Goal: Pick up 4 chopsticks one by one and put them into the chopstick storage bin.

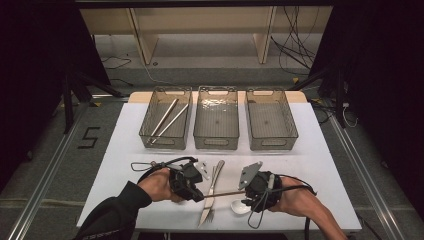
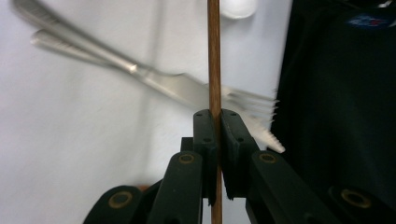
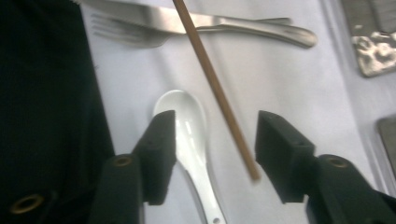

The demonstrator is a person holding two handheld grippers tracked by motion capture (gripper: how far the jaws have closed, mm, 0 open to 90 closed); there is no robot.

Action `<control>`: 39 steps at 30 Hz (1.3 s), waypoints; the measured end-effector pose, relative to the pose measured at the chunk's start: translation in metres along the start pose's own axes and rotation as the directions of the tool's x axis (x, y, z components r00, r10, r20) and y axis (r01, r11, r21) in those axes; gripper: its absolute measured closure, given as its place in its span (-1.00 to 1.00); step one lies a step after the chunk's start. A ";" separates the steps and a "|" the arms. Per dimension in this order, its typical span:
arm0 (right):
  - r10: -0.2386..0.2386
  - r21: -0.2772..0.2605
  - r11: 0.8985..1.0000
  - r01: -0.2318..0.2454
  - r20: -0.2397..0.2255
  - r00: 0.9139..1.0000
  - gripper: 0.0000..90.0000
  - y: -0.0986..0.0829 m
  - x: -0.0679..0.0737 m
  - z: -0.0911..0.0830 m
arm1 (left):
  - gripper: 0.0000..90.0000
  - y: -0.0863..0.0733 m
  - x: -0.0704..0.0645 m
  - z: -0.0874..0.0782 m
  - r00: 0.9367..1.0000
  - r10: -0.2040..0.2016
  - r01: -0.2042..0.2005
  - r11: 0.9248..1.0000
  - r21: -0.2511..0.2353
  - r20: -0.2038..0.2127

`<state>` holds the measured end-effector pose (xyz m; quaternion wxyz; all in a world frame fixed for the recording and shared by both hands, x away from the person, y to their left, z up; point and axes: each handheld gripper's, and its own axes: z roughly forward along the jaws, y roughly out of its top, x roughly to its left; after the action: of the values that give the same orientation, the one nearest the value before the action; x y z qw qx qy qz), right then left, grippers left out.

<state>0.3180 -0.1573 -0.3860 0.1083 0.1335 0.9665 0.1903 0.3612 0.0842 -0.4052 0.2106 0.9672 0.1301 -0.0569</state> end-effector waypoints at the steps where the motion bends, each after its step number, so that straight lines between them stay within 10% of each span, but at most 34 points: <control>1: 0.015 -0.014 1.000 -0.015 0.014 1.000 -0.01 -0.002 -0.002 -0.001 | 0.90 -0.003 0.003 -0.003 1.000 -0.009 0.008 1.000 -0.006 -0.006; 10: 0.107 -0.056 0.993 -0.105 0.047 0.993 -0.19 -0.016 -0.015 -0.009 | 0.90 -0.019 0.020 -0.024 0.992 -0.091 0.087 0.995 -0.050 -0.090; 28: 0.226 -0.016 0.974 -0.226 0.001 0.974 -0.25 -0.052 -0.025 0.009 | 0.90 -0.048 0.047 -0.063 0.934 -0.293 0.250 0.944 -0.214 -0.203; 39: 0.229 0.000 0.973 -0.229 -0.007 0.973 -0.26 -0.052 -0.024 0.013 | 0.90 -0.068 0.069 -0.089 0.874 -0.409 0.322 0.891 -0.319 -0.263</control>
<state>0.3323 -0.2067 -0.4150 0.0824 0.2433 0.9450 0.2025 0.4132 0.1970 -0.3626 0.2991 0.8835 0.3513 0.0808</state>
